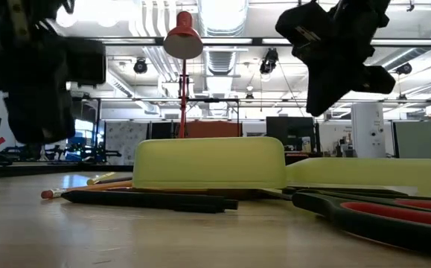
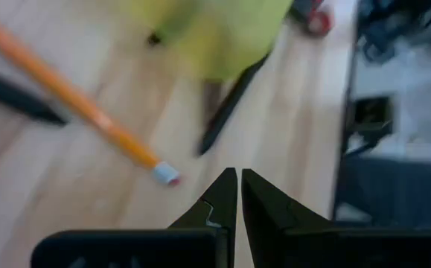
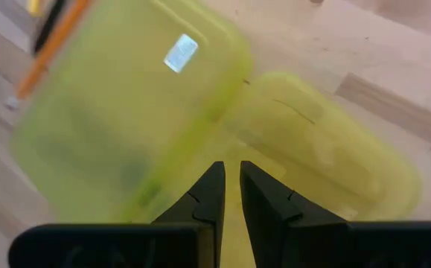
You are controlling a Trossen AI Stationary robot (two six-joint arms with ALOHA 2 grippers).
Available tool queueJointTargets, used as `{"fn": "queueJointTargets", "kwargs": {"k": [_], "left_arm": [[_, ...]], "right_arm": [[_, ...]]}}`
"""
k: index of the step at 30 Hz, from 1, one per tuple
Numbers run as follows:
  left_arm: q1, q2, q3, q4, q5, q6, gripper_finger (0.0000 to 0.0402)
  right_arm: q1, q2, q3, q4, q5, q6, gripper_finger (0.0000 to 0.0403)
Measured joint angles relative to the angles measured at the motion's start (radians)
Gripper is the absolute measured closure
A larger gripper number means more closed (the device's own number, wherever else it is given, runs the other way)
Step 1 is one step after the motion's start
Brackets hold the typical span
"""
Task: Pick & place school supplies into a supply box
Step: Prepare the yellow supply box
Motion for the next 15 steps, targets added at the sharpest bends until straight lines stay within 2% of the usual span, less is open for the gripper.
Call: {"fn": "queueJointTargets", "kwargs": {"k": [6, 11, 15], "left_arm": [[-0.079, 0.001, 0.055, 0.003, -0.199, -0.133, 0.0396], [-0.097, 0.039, 0.121, -0.018, -0.219, -0.147, 0.0396], [-0.101, 0.108, 0.192, -0.089, -0.218, -0.185, 0.0396]], "right_arm": [[-0.005, 0.035, 0.035, 0.000, 0.001, -0.119, 0.0364], [-0.014, 0.045, 0.045, 0.000, 0.114, -0.141, 0.0364], [-0.053, 0.048, 0.031, 0.000, 0.065, -0.167, 0.0364]]}}
